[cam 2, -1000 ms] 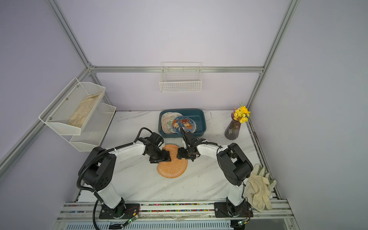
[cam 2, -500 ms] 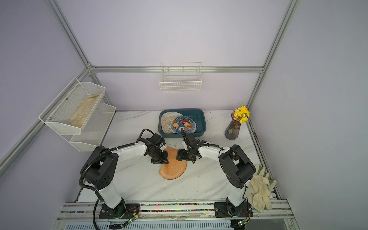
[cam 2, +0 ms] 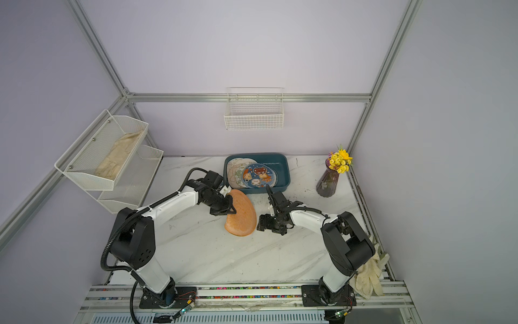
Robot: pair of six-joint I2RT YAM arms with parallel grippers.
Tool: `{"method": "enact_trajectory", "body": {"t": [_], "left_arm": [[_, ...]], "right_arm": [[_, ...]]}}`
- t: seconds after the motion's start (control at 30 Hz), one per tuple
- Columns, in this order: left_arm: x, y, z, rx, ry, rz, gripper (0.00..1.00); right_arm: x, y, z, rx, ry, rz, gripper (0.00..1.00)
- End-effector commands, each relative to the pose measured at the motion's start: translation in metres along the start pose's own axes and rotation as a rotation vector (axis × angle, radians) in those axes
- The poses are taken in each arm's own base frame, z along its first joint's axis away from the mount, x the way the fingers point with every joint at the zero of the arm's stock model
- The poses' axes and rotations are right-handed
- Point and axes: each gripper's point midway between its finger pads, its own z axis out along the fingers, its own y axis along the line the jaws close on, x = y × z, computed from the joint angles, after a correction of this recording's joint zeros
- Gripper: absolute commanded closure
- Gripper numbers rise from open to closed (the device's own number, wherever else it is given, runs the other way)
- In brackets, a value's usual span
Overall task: Put the coasters into the storage box
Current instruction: Pick up the coaster from the center of the board, then place the coaster in the storage box.
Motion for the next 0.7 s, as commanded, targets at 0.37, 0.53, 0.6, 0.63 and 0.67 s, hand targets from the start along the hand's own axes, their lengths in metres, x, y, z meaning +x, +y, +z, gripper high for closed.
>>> {"method": "enact_trajectory", "body": {"t": [0.37,0.53,0.6,0.63,0.67], "left_arm": [[-0.142,-0.086,-0.033,0.199,-0.226,0.115,1.0],[-0.193,-0.086,-0.02,0.217,-0.306,0.107,1.0],[-0.209,-0.083,-0.013,0.224,-0.33,0.099,0.98],[-0.216,-0.079,-0.007,0.218,-0.342,0.09,0.97],[-0.222,-0.074,-0.003,0.216,-0.353,0.081,0.97]], "right_arm": [[-0.005,-0.001,-0.03,-0.046,-0.034,0.082,0.14],[-0.009,0.0,-0.033,-0.052,-0.037,0.094,0.14],[-0.01,-0.001,-0.033,-0.052,-0.033,0.1,0.14],[-0.011,-0.001,-0.033,-0.052,-0.034,0.102,0.14],[-0.011,-0.001,-0.033,-0.054,-0.032,0.104,0.14]]}}
